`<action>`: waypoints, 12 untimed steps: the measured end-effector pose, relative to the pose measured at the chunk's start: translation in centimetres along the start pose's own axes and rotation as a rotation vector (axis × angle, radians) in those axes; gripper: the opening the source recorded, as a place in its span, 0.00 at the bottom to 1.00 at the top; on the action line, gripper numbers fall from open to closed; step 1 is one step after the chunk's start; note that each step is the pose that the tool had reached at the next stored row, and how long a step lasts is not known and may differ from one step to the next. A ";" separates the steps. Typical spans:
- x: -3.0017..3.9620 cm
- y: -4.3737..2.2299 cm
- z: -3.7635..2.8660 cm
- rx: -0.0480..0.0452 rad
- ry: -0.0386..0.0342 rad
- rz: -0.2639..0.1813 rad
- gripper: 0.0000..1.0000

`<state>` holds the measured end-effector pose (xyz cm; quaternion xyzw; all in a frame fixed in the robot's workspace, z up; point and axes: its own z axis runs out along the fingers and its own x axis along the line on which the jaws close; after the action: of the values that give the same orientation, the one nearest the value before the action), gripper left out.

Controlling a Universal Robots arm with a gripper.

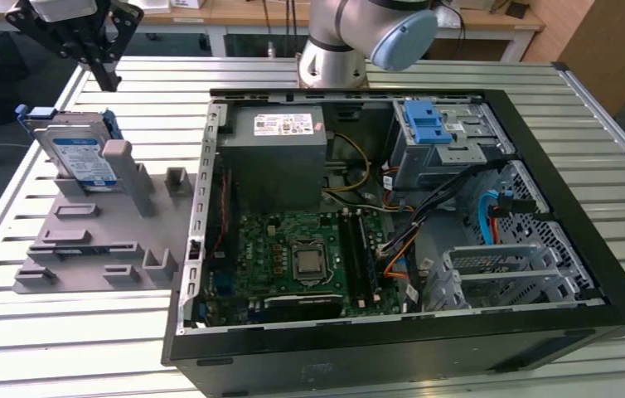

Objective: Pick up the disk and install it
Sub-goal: 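Reach for the disk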

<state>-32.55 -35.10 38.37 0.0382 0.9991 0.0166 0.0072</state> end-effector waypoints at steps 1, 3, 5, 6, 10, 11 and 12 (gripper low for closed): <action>0.13 0.05 0.04 0.0002 -0.0001 0.000 0.11; 0.32 0.10 0.10 0.0003 -0.0002 0.000 0.11; 0.36 0.11 0.11 0.0004 0.0000 0.000 0.11; 0.36 0.12 0.12 0.0005 0.0000 0.000 0.11; 0.37 0.12 0.12 0.0004 -0.0001 0.000 0.11; 0.37 0.12 0.12 0.0004 -0.0001 0.000 0.11; 0.38 0.12 0.13 0.0003 0.0000 0.000 0.11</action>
<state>-32.91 -34.95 38.25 0.0382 0.9991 0.0164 0.0072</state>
